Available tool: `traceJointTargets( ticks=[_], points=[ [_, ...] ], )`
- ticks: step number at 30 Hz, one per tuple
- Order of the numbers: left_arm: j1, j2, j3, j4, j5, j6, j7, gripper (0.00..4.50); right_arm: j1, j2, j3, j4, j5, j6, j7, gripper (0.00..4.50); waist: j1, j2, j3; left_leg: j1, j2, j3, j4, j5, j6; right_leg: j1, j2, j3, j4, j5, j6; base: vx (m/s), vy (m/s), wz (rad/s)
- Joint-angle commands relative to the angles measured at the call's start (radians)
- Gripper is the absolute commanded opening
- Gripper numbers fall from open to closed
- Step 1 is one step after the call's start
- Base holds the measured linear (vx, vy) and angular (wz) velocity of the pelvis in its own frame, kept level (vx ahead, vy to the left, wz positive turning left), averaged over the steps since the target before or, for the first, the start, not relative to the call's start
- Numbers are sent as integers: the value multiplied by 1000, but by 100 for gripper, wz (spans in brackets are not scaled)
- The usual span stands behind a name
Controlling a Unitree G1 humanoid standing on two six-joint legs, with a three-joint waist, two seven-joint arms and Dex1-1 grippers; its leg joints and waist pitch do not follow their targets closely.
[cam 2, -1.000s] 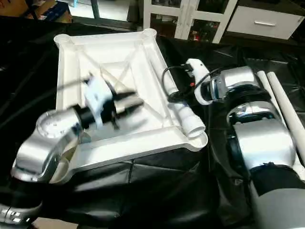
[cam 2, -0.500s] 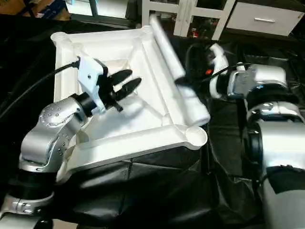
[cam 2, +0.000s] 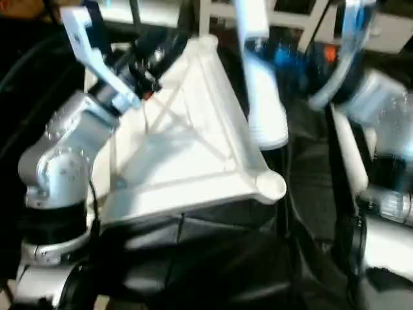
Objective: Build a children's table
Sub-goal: Insert table leg to table base
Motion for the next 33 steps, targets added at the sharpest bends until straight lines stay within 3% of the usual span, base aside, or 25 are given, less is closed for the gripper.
traceJointTargets(
  ticks=[1,4,8,16,19,28,33],
  points=[
    [-43,-16,11,-26,-85,47,8,321,19,-11,-17,-100,39,26,-22,181,-2,-6,-89,57,81,-45,-69,-69,81,50,-57,28,-60,-16,-303,0,0,0],
    [-66,-22,27,-16,-143,74,4,348,41,-13,-19,-147,42,32,-39,181,-5,-6,-87,58,78,-48,-73,-91,56,48,-58,29,-67,-64,-272,0,0,0],
    [-97,-32,71,9,-248,137,24,385,80,-35,-3,-218,58,48,-44,181,-5,-4,-90,59,76,-49,-73,-60,54,50,-56,28,-65,-36,-260,0,0,0],
    [-101,-36,99,7,-426,237,36,437,125,-63,39,-278,61,39,-51,181,-3,-5,-95,58,75,-46,-66,3,94,53,-53,27,-55,73,-282,0,0,0],
    [-87,-18,66,-6,-402,266,38,449,139,-81,61,-301,58,29,-35,181,-2,-5,-95,58,76,-47,-67,3,98,56,-53,27,-57,60,-270,0,0,0],
    [-91,17,66,34,-377,250,87,450,172,-135,116,-318,34,-6,-12,180,-5,-7,-96,59,76,-49,-66,-10,82,57,-53,27,-57,44,-256,0,0,0],
    [-93,18,87,46,-404,246,92,410,174,-149,131,-311,22,-27,-13,180,-4,-8,-99,59,76,-48,-64,3,91,58,-54,27,-54,59,-268,0,0,0]
  ],
)
